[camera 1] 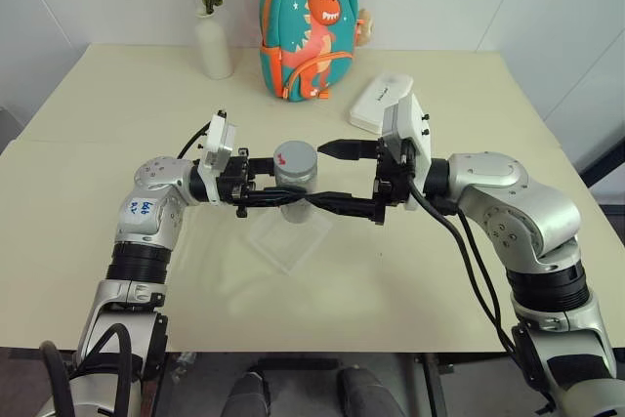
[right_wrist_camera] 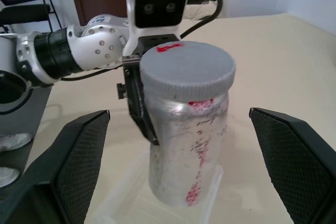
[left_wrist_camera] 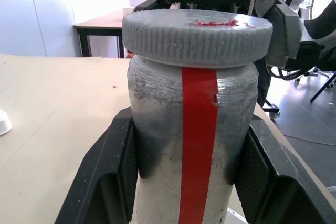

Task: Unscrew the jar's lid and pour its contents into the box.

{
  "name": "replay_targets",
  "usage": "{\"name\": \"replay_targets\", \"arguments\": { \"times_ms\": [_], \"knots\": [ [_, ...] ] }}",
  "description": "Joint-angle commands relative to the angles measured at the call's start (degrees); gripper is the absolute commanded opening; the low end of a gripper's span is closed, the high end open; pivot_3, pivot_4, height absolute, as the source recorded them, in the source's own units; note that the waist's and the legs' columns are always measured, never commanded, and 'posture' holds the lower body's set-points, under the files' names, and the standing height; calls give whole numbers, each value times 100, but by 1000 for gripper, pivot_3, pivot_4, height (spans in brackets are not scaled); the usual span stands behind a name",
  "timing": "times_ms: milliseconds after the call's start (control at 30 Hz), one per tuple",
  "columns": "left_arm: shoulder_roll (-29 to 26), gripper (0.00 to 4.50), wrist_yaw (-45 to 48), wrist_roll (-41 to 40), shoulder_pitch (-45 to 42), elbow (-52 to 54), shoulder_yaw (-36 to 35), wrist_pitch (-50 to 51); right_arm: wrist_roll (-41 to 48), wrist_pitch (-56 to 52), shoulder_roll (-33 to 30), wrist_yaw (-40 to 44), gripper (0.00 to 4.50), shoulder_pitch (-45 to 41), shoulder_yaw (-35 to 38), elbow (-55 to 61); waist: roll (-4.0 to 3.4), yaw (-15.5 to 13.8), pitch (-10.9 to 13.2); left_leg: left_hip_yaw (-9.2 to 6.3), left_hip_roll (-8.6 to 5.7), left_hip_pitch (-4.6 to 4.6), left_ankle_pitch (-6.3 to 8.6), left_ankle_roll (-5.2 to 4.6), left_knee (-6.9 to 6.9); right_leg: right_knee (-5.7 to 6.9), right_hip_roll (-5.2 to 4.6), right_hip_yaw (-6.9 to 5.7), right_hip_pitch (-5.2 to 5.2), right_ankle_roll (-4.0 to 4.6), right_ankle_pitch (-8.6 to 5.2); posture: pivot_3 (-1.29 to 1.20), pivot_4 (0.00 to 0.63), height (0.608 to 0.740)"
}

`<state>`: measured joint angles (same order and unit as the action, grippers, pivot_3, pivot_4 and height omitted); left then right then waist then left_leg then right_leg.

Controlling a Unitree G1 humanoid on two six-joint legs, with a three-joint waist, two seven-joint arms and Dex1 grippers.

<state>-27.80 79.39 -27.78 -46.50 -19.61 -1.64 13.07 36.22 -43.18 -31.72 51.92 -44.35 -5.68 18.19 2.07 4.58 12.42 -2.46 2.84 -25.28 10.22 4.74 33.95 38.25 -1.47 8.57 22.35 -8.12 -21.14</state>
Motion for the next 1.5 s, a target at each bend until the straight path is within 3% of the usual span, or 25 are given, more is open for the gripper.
{"name": "replay_targets", "arguments": {
  "times_ms": [33, 267, 600, 1500],
  "knots": [
    [-29, 2185, 42, -46, -53, 77, -70, -86, 225, -57, -7, -86, 4468, -115, 273, 299, 0, 7, 0, 0, 0, 0, 0, 0, 0, 0, 0, 0, 0, 0, 0, 0, 150, 740],
    [53, 2185, 141, -73, -67, 123, 13, -49, -115, 259, 336, -476, 4468, -377, 215, -111, 0, 3, 0, 0, 0, 1, 0, 0, 0, 2, 0, 0, 0, 0, 0, 0, 150, 740],
    [129, 2185, 160, -51, -100, 109, 57, -83, -162, 388, 734, -342, 4468, -626, 55, -425, 0, 0, 0, 0, 0, 0, 0, 0, 0, 1, 0, -1, 0, 0, 0, 0, 150, 740],
    [198, 2185, 155, 7, -178, -30, 44, -202, -360, 327, 958, -276, 4468, -674, -164, -497, 0, 7, 0, 0, 0, 0, 0, 0, 0, 3, 0, -1, 1, 0, 0, 0, 150, 740]
  ]
}}
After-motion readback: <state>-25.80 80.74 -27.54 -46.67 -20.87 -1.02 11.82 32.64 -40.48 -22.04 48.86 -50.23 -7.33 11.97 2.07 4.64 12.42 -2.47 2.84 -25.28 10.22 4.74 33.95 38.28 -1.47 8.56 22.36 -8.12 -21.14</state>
